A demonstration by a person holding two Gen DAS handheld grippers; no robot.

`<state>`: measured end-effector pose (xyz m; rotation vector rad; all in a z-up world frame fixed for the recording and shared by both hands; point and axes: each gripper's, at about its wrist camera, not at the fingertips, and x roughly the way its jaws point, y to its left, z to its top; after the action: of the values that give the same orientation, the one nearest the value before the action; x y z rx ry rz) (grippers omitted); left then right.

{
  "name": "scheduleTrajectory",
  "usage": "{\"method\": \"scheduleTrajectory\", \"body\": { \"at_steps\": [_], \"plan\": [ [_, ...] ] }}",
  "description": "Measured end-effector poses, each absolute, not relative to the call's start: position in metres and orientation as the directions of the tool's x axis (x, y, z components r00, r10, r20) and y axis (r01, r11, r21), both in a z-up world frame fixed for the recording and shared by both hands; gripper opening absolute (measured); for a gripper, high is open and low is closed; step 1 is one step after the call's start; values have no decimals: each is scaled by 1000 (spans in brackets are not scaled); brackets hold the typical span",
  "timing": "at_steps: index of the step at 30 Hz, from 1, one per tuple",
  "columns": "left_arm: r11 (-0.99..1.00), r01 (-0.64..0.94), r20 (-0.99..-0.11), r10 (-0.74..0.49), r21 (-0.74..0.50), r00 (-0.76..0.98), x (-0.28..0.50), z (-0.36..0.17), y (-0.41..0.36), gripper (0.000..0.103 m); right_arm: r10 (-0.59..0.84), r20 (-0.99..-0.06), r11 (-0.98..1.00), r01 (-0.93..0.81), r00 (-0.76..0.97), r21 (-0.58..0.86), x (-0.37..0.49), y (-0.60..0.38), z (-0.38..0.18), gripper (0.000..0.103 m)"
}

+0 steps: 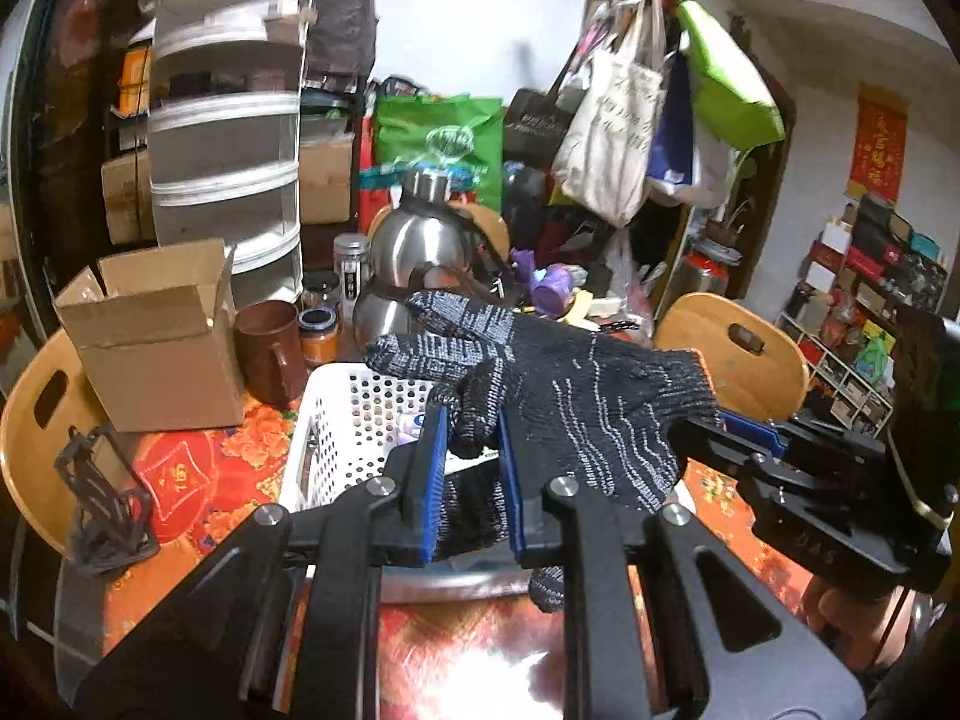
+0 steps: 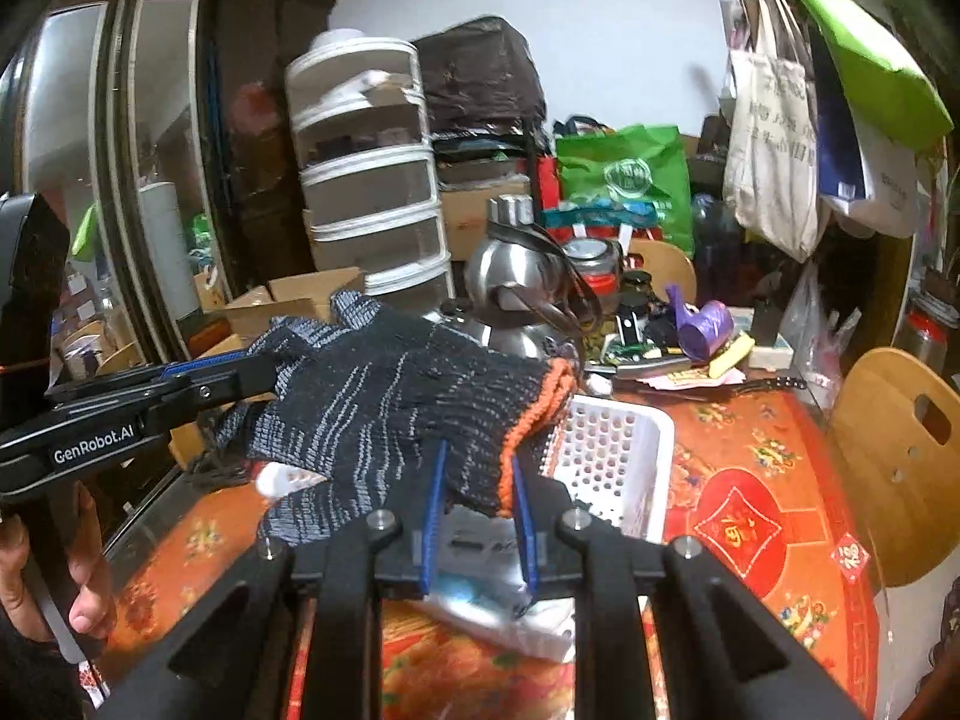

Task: Organize soft objects
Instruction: 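Carry the black gloves over the basket and release them inside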

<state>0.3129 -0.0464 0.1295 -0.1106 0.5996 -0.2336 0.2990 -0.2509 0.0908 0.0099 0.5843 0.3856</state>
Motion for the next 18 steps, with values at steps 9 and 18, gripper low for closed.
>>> {"method": "scheduleTrajectory", "body": {
  "at_steps": [9,18],
  "plan": [
    [982,107,-632,-181,-154,753,375,75,-55,61,288,-590,950,-302,754,78,334,-253,52,55],
    [989,66,-630,-137,-135,765,372,52,-41,93,238,-650,962,-267,722,56,342,-263,22,102]
  ]
}}
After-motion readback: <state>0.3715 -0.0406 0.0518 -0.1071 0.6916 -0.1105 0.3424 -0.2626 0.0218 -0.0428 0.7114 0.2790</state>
